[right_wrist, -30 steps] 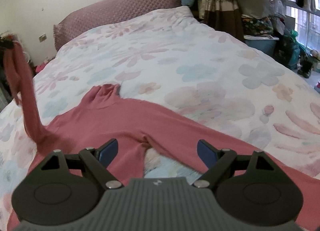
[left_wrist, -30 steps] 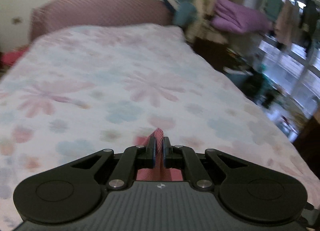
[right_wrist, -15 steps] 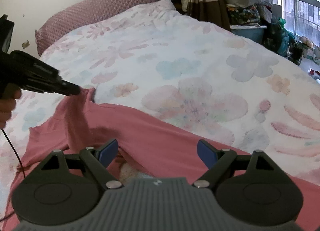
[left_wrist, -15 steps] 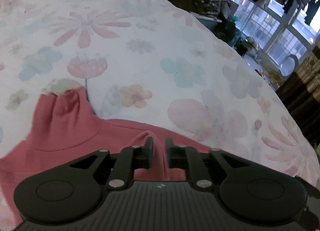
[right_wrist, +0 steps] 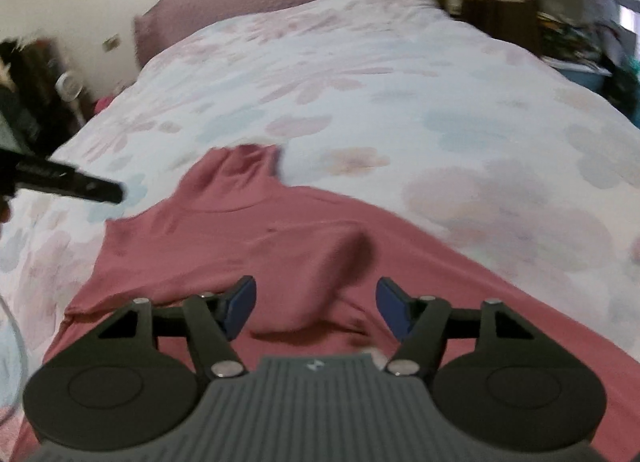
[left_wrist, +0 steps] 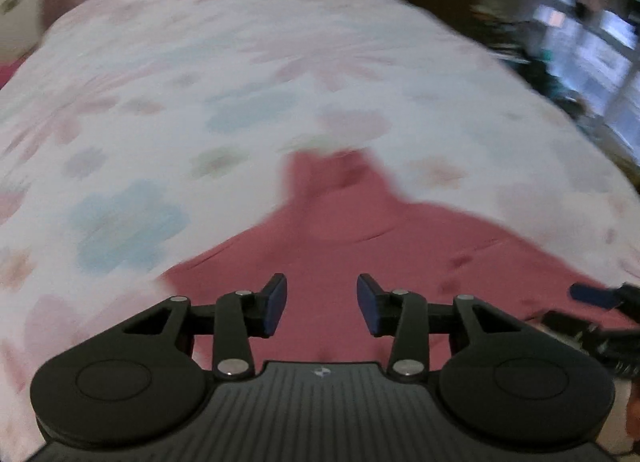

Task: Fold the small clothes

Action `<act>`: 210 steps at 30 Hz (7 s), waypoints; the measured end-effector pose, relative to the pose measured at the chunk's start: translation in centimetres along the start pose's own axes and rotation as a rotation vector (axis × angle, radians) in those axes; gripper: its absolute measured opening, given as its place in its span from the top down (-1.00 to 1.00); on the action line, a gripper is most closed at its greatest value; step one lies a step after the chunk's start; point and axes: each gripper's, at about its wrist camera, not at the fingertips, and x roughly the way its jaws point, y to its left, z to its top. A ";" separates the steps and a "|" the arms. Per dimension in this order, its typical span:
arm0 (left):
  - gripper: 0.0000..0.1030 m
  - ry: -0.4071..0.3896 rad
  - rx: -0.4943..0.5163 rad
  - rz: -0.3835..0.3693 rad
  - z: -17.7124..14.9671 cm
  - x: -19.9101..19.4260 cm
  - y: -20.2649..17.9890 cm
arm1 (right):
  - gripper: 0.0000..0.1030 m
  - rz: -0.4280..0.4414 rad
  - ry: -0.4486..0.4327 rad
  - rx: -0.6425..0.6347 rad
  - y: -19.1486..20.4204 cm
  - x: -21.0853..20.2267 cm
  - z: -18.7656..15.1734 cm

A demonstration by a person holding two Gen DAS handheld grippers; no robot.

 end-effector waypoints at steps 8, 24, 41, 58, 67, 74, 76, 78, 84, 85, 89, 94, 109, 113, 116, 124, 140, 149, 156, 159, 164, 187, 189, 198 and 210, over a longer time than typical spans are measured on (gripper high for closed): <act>0.23 0.032 -0.147 -0.011 -6.5 -0.1 6.2 | -0.16 0.000 0.100 -0.046 3.8 6.6 0.3; 0.61 0.067 -0.216 0.025 -10.3 1.5 7.1 | 0.91 -0.016 0.022 0.222 -7.2 -1.8 2.9; 0.61 0.089 -0.206 0.033 -9.8 1.2 7.2 | 0.91 0.040 -0.066 0.436 -13.6 -1.5 3.9; 0.40 -0.045 -0.470 -0.057 -4.1 5.2 11.7 | 0.91 0.056 -0.002 0.475 -15.2 0.5 2.8; 1.00 -0.202 -0.506 -0.025 -3.9 4.4 12.9 | 0.91 0.111 -0.057 0.498 -15.8 -0.4 2.7; 0.89 -0.143 -0.473 -0.027 -3.3 4.6 13.6 | 0.91 0.074 -0.031 0.546 -17.1 1.2 1.5; 0.07 -0.160 -0.476 -0.020 -3.6 4.8 13.0 | 0.91 0.077 -0.020 0.551 -16.9 1.6 0.8; -0.09 -0.158 -0.461 -0.013 -3.6 5.6 12.2 | 0.91 0.078 -0.022 0.548 -16.6 1.6 0.5; 0.97 -0.079 -0.492 0.019 -3.8 7.6 11.8 | 0.91 0.096 -0.024 0.529 -16.4 1.3 0.5; 0.98 -0.109 -0.489 0.018 -3.8 7.0 11.9 | 0.91 0.098 -0.026 0.526 -16.4 1.2 0.7; 0.98 -0.221 -0.439 0.042 -3.5 3.9 12.3 | 0.91 0.175 -0.128 0.561 -16.9 -0.5 1.0; 0.94 -0.127 -0.421 0.104 -3.3 5.8 13.0 | 1.00 0.124 -0.062 0.575 -17.2 1.4 1.0; 0.33 -0.015 -0.380 -0.057 -10.0 0.3 12.1 | 0.29 0.066 0.044 0.615 -16.0 2.9 -1.8; 0.12 -0.015 -0.397 -0.084 -11.9 -0.4 11.5 | 0.29 0.108 0.063 0.711 -16.3 3.6 -3.6; 0.02 -0.015 -0.456 -0.104 -12.0 0.5 11.2 | 0.35 0.125 0.060 0.749 -16.3 4.4 -3.7; 0.85 -0.007 -0.483 -0.062 -11.2 1.0 11.2 | 1.00 0.124 0.014 0.736 -16.2 3.8 -2.2; 0.40 -0.048 -0.335 0.153 -9.4 -6.7 12.2 | 1.00 0.056 0.027 0.462 -11.7 3.1 2.1; 0.39 -0.034 -0.233 0.227 -10.3 -8.6 10.3 | 1.00 0.110 0.117 -0.023 2.8 5.2 3.9; 0.23 -0.018 -0.278 0.140 -11.3 -7.1 8.5 | 0.76 0.152 0.300 -0.125 6.8 8.4 -1.1; 0.23 -0.008 -0.251 0.133 -11.4 -6.0 7.8 | 0.35 0.218 0.286 -0.048 4.9 6.9 0.0; 0.21 -0.001 -0.256 0.107 -11.2 -4.6 7.4 | 0.29 0.269 0.221 0.064 1.2 4.6 2.3; 0.21 0.003 -0.259 0.072 -10.5 -3.2 6.6 | 0.65 0.345 0.143 0.272 -0.1 8.2 7.0; 0.21 0.000 -0.252 0.076 -10.6 -3.3 6.6 | 0.64 0.311 0.143 0.275 -0.6 7.8 6.9; 0.21 -0.013 -0.233 0.080 -10.6 -4.3 5.9 | 0.63 0.116 0.118 0.321 -8.8 1.5 2.8; 0.10 -0.088 -0.184 0.138 -11.5 -9.9 2.2 | 0.26 -0.287 -0.035 0.543 -26.0 -17.6 -6.2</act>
